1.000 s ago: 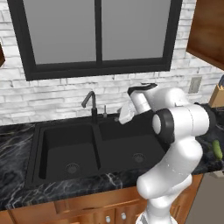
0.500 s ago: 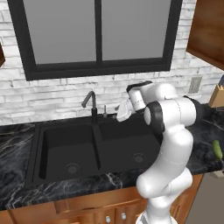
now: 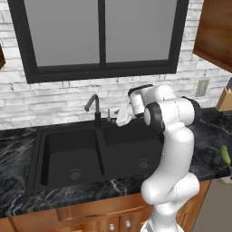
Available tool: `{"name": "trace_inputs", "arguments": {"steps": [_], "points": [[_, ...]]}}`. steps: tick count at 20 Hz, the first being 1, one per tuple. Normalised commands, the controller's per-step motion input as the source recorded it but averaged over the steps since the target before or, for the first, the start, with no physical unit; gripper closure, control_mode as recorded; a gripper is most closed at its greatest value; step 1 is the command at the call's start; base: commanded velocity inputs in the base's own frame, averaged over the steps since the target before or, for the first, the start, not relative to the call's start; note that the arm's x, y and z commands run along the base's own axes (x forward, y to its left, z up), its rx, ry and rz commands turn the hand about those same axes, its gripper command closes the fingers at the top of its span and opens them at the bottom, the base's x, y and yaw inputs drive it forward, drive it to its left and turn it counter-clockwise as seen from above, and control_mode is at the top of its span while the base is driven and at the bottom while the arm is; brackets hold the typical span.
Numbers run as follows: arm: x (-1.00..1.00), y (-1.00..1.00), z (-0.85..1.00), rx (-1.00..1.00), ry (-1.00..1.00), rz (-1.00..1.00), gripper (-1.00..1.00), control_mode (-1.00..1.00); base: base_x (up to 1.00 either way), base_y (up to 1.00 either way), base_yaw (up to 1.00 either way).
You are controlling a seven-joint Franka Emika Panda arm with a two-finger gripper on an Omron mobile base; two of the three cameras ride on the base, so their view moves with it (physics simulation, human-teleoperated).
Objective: Turn on the sink faucet. Then move the cucumber from the counter to the sink. Turn off the sink. Move the vegetable from the sink to the pot next to the stove. Finally move the pot to the rear left burner.
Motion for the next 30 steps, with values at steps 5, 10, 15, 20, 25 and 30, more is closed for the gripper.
{"name": "trace_inputs", "arguments": {"steps": [5, 10, 15, 20, 25, 30], "points": [[0.43, 0.06, -0.04, 0.04, 0.00, 0.01, -1.00, -1.00, 0.00, 0.00, 0.00], [0.40, 0.02, -0.07, 0.00, 0.00, 0.02, -1.00, -1.00, 0.00, 0.00, 0.00], [0.31, 0.00, -0.09, 0.00, 0.00, 0.03, -1.00, -1.00, 0.00, 0.00, 0.00], [0.21, 0.11, -0.08, 0.00, 0.00, 0.03, -1.00, -1.00, 0.00, 0.00, 0.00], [0.05, 0.23, -0.10, 0.00, 0.00, 0.02, -1.00, -1.00, 0.00, 0.00, 0.00], [0.11, 0.25, -0.11, 0.00, 0.00, 0.02, -1.00, -1.00, 0.00, 0.00, 0.00]]}}
